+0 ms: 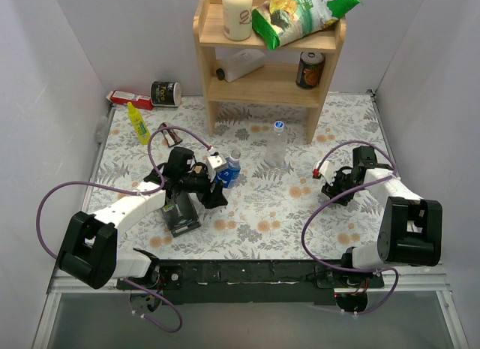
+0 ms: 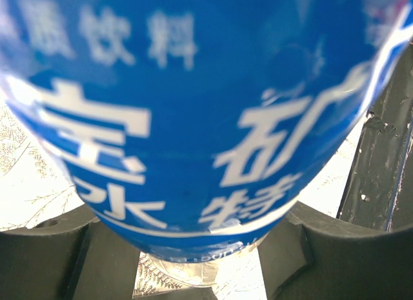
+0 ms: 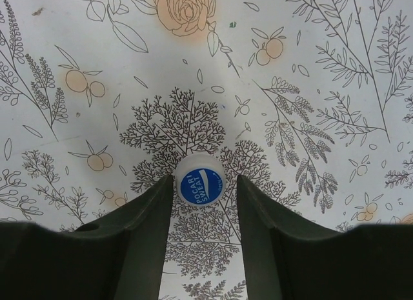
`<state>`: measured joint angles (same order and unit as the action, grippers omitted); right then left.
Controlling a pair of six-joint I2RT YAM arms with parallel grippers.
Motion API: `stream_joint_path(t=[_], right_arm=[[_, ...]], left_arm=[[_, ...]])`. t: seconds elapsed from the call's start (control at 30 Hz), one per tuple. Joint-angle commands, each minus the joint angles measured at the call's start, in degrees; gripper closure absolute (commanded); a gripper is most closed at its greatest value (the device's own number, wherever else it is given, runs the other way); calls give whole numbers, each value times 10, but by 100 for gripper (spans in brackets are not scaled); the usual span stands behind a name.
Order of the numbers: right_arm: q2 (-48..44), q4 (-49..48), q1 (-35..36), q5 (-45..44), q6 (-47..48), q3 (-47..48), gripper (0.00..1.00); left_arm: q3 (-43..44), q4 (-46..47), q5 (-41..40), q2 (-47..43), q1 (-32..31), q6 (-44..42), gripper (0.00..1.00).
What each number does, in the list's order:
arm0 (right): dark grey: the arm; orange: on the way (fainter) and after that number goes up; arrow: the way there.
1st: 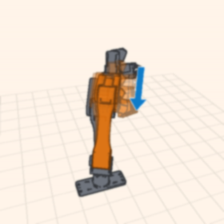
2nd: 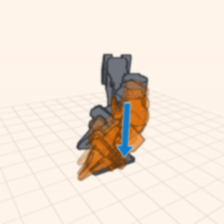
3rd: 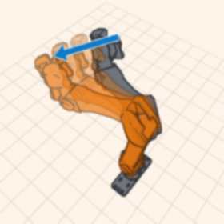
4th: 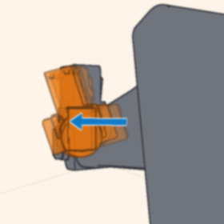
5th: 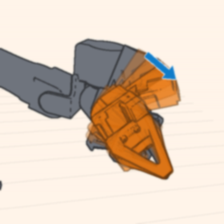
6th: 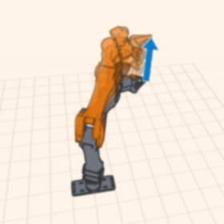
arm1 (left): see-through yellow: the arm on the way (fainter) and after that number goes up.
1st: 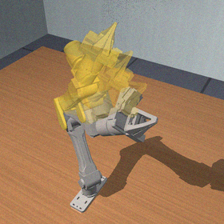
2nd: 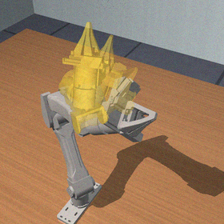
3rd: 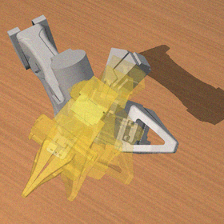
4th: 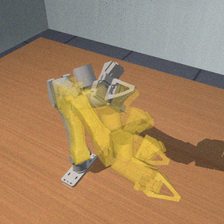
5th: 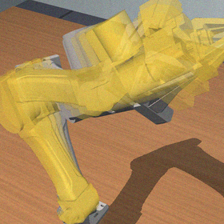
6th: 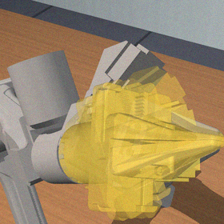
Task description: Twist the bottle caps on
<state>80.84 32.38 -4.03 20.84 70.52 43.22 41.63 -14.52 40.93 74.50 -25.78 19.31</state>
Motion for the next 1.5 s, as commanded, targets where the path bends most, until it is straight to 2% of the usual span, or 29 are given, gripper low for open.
stream_joint_path(t=[0.0, 0.17, 0.3, 0.43, 0.53, 0.63, 0.73, 0.87, 0.97, 1.03, 1.07, 1.1, 1.2, 1.3, 1.47], right_arm=[[4, -10, 3, -4, 1, -2, 53], [-29, 43, 3, 22, 4, 30, 64], [-106, 171, 17, 124, 11, 138, 66], [-140, 268, 104, 208, -62, 250, 66], [-144, 284, 170, 241, -100, 327, 66], [-133, 279, 235, 241, -131, 367, 66], [-103, 308, 263, 221, -130, 412, 68], [-114, 288, 242, 141, -154, 357, 68], [-144, 277, 140, 150, -119, 268, 69], [-154, 255, 110, 108, -104, 203, 61], [-165, 236, 109, 84, -110, 178, 53], [-167, 221, 108, 63, -113, 150, 41], [-158, 159, 107, 7, -116, 72, 32], [-117, 126, 106, -15, -132, 44, 33], [-55, 75, 100, -38, -185, 57, 37]], left_arm=[[2, 16, 5, -5, 1, -2, 100], [-2, 19, 14, -1, 0, -22, 100], [-15, 15, 13, -1, -28, -99, 100], [-38, 36, 16, 3, -73, -161, 100], [-50, 78, 22, 20, -100, -169, 100], [-47, 119, 28, 43, -113, -164, 100], [-42, 142, 27, 73, -118, -154, 100], [-39, 172, 25, 90, -121, -133, 100], [-51, 174, 21, 72, -121, -124, 100], [-57, 166, 17, 57, -121, -121, 100], [-61, 156, 14, 51, -120, -121, 100], [-64, 151, 13, 48, -120, -120, 100], [-72, 129, 8, 35, -121, -111, 100], [-71, 115, 3, 26, -121, -95, 100], [-70, 88, -3, 9, -120, -81, 100]])
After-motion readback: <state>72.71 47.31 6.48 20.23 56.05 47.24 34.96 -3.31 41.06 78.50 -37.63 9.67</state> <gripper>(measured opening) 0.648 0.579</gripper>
